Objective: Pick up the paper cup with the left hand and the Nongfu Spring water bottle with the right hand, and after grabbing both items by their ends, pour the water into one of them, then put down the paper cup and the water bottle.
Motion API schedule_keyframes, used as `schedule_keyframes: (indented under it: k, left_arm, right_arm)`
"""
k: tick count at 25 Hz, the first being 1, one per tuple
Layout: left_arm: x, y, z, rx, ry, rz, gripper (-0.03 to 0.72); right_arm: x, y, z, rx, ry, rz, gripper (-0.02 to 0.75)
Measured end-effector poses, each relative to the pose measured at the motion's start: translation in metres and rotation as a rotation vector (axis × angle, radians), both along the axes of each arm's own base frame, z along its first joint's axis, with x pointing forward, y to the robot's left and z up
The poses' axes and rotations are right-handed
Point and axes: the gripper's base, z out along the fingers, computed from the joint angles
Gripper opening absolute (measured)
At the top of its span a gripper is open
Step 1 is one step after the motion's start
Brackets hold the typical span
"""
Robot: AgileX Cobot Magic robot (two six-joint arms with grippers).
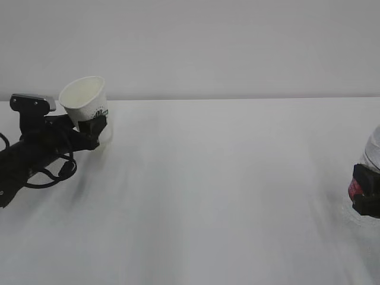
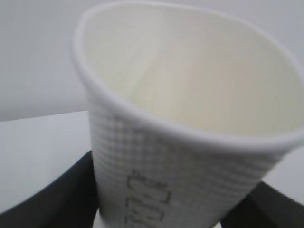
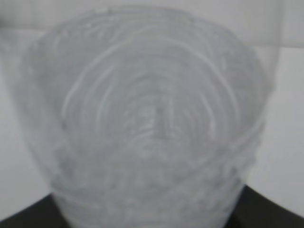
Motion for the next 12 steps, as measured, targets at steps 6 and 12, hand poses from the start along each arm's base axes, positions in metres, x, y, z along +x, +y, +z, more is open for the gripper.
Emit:
schedule_keyframes:
  k: [6,12]
  left_arm:
    - [-0.003,-0.008,0.004,0.004,-0.004,-0.098,0.492]
    - [-0.007,-0.017,0.014,-0.034,-0.001,-0.203,0.492]
  right_arm:
    - [0.000,0.000,0.000,0.000,0.000,-0.002,0.380]
    - [0.000,0.000,0.000,-0.001,0.000,-0.001,0.380]
